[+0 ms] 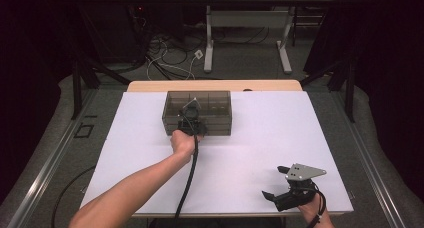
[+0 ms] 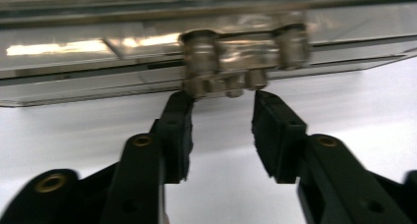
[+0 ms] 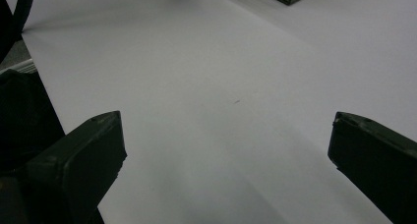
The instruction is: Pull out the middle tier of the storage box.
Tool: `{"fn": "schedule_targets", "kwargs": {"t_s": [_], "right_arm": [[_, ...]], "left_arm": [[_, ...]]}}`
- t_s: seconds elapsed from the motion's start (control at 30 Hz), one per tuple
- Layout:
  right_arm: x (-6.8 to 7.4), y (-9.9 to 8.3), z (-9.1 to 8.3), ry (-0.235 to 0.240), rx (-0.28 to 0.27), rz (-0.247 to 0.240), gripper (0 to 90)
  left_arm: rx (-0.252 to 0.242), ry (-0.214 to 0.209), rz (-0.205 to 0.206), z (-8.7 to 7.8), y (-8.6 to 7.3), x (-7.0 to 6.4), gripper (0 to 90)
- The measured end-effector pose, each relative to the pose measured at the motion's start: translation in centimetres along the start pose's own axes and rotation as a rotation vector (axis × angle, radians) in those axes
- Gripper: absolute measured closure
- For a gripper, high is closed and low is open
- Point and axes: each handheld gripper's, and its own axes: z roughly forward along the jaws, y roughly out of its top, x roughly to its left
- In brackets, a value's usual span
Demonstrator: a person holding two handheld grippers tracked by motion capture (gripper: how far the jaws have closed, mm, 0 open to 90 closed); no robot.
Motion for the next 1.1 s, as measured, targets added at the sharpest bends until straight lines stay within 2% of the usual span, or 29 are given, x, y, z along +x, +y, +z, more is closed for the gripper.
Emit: {"fn": "schedule_targets", "kwargs": {"t_s": [0.13, 0.27, 0.3, 0.6, 1.1], "right_arm": [[0.0, -0.01, -0.05, -0.001, -0.005, 0.0, 0.3], [-0.01, -0.04, 0.03, 0.004, -0.002, 0.005, 0.3], [0.0, -0.04, 0.04, 0.006, -0.002, 0.005, 0.3], [-0.02, -0.04, 0.04, 0.005, 0.002, 0.004, 0.3], [-0.08, -0.05, 0.06, 0.006, 0.005, 0.002, 0.3]], "left_arm": [[-0.011, 0.008, -0.005, 0.2, 0.24, -0.02, 51.3], [-0.007, 0.021, -0.019, 0.23, 0.54, 0.03, 54.5], [-0.002, 0.024, -0.011, 0.2, 0.6, 0.0, 54.5], [0.007, 0.017, -0.024, 0.15, 0.73, 0.09, 56.1], [0.007, 0.011, -0.008, 0.03, 0.31, 0.0, 56.8]]}}
